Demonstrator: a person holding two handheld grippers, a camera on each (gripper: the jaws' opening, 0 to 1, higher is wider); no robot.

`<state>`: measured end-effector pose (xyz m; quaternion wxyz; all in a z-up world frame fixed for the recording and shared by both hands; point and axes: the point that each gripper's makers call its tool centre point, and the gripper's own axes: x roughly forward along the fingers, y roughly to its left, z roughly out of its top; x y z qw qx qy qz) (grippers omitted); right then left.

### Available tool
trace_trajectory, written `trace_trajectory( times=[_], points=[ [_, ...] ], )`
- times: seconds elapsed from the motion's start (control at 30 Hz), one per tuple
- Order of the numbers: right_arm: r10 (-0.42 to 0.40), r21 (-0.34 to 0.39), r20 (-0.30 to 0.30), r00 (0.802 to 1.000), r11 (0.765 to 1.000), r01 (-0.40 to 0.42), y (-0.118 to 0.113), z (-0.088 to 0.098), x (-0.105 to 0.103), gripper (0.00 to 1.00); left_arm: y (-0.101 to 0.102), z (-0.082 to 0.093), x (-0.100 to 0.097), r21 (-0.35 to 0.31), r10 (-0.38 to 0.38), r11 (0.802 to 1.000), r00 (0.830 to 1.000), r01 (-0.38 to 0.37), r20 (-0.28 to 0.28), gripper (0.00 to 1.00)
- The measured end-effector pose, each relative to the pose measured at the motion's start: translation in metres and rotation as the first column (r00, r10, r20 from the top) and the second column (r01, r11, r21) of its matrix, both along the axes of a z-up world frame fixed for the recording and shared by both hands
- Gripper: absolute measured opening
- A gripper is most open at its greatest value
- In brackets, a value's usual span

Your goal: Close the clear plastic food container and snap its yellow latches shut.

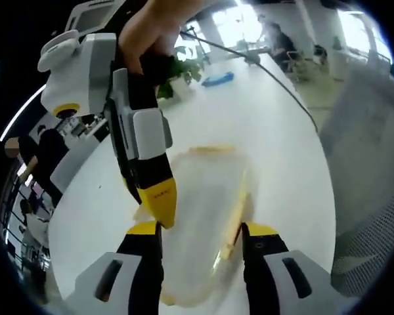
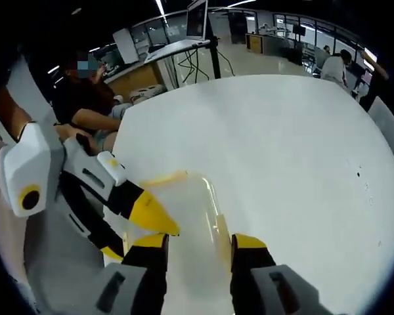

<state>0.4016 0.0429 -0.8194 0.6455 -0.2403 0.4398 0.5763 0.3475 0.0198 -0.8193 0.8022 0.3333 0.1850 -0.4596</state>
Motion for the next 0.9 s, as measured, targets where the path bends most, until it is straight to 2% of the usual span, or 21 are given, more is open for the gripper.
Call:
trace_trajectory(
  times=[0.07, 0.1, 0.17, 0.27, 0.33, 0.4, 0.63, 0.7, 0.8, 0.9],
  points=[
    [-0.02, 0.007, 0.017, 1.0, 1.0, 0.02, -0.001, 0.0, 0.001, 0.37, -0.001, 0.001, 0.0, -0.038, 0.022, 0.999, 1.0, -0.023, -0.015, 0.47],
    [-0.034, 0.008, 0.031, 0.999, 0.999, 0.033, -0.002, 0.0, 0.003, 0.39, -0.003, 0.003, 0.0, -0.087, 0.044, 0.995, 0.998, -0.048, -0.05, 0.47],
    [-0.074, 0.003, 0.067, 0.995, 0.997, 0.074, -0.005, 0.001, 0.01, 0.46, -0.003, 0.005, 0.0, -0.098, 0.04, 0.994, 0.997, -0.047, -0.065, 0.49],
    [-0.103, 0.007, 0.066, 0.992, 0.995, 0.103, -0.006, 0.001, 0.011, 0.51, -0.003, 0.006, -0.002, -0.095, 0.017, 0.995, 0.998, -0.023, -0.065, 0.62],
    [-0.114, 0.014, 0.076, 0.99, 0.993, 0.114, -0.007, 0.001, 0.011, 0.52, -0.003, 0.009, -0.004, -0.129, 0.02, 0.991, 0.994, -0.033, -0.105, 0.68],
    [-0.13, 0.018, 0.088, 0.988, 0.992, 0.129, -0.008, 0.002, 0.012, 0.53, 0.0, 0.014, -0.002, -0.171, 0.035, 0.984, 0.991, -0.057, -0.13, 0.67],
    [-0.233, 0.052, 0.096, 0.968, 0.972, 0.229, -0.016, 0.003, 0.014, 0.53, 0.017, 0.02, 0.006, -0.208, 0.087, 0.971, 0.982, -0.122, -0.169, 0.66],
    [-0.255, 0.06, 0.101, 0.962, 0.966, 0.25, -0.019, 0.004, 0.015, 0.53, 0.021, 0.023, 0.009, -0.229, 0.108, 0.962, 0.977, -0.15, -0.186, 0.67],
    [-0.318, 0.103, 0.083, 0.945, 0.946, 0.309, -0.02, 0.01, 0.014, 0.53, 0.026, 0.027, 0.014, -0.267, 0.137, 0.944, 0.967, -0.193, -0.215, 0.67],
    [-0.345, 0.118, 0.092, 0.934, 0.935, 0.334, -0.024, 0.013, 0.014, 0.53, 0.032, 0.031, 0.023, -0.341, 0.188, 0.897, 0.939, -0.283, -0.286, 0.69]
  ],
)
